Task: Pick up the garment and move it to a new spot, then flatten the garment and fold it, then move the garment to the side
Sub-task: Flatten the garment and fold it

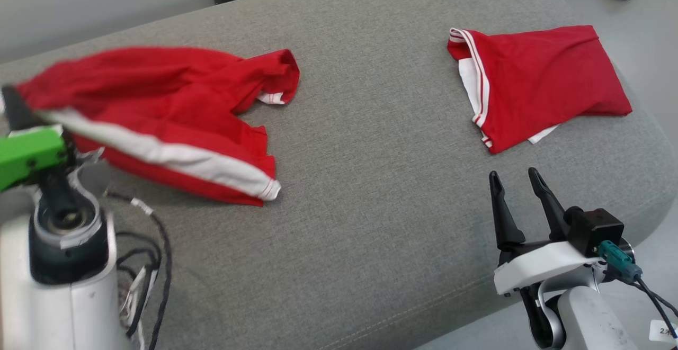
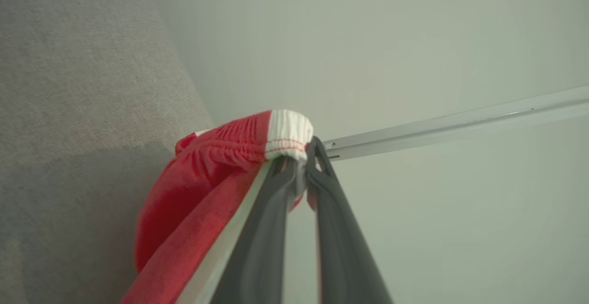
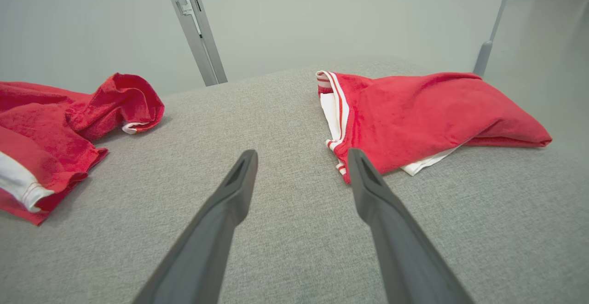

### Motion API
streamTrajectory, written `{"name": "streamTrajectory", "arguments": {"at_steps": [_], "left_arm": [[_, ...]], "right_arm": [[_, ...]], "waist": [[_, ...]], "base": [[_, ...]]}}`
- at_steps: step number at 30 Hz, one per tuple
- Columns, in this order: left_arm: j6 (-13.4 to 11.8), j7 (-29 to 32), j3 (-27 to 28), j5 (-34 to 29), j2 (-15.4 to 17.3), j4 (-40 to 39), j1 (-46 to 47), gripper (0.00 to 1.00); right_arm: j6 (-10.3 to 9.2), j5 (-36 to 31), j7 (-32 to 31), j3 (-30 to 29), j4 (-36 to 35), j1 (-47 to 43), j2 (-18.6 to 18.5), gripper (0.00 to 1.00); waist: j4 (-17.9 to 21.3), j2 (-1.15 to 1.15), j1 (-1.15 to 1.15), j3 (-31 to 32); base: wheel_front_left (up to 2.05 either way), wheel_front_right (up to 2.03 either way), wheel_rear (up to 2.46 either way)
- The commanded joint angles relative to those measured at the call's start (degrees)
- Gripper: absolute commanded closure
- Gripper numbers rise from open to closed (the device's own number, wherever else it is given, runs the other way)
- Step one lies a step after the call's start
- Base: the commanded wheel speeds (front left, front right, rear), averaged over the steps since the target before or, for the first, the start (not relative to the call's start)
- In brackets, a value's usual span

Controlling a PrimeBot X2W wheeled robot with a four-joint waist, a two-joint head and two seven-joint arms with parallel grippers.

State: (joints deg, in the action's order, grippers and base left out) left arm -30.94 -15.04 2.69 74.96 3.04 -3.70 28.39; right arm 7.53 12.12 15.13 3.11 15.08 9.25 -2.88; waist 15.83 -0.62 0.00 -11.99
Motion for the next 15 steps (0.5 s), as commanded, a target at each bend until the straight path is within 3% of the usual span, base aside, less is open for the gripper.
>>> {"name": "streamTrajectory", "arguments": {"at_steps": [1,5,7,12,15], "left_arm": [[1.0,-0.1,2.9,0.5,0.0,0.6,-3.1,1.0],[3.7,0.0,11.6,5.1,0.0,5.9,-10.1,1.0],[7.2,-0.1,14.1,4.0,0.0,10.8,-12.4,1.0],[11.9,-0.1,14.3,2.2,0.0,18.5,-13.2,1.0],[13.5,-0.1,13.3,2.8,0.0,21.8,-12.8,1.0]], "right_arm": [[-0.09,-0.8,0.0,-0.2,0.1,-0.5,-0.1,0.0],[-0.09,-2.5,0.0,-0.3,0.4,0.1,0.0,0.0],[-0.09,-3.8,0.0,-0.8,0.5,0.2,-0.1,0.0],[-0.09,-5.7,0.0,-1.0,0.8,0.0,0.0,0.0],[-0.09,-6.2,0.0,-0.9,0.8,0.1,-0.1,0.0]], "waist": [[-1.0,0.62,0.0,-0.1],[-2.8,0.62,0.0,-0.4],[-4.5,0.62,0.0,-0.5],[-7.2,0.62,0.0,-0.4],[-7.8,0.62,0.0,-0.1]], "base": [[0.0,0.0,0.0],[0.0,0.0,0.0],[0.0,0.0,0.0],[0.0,0.0,0.0],[0.0,0.0,0.0]]}}
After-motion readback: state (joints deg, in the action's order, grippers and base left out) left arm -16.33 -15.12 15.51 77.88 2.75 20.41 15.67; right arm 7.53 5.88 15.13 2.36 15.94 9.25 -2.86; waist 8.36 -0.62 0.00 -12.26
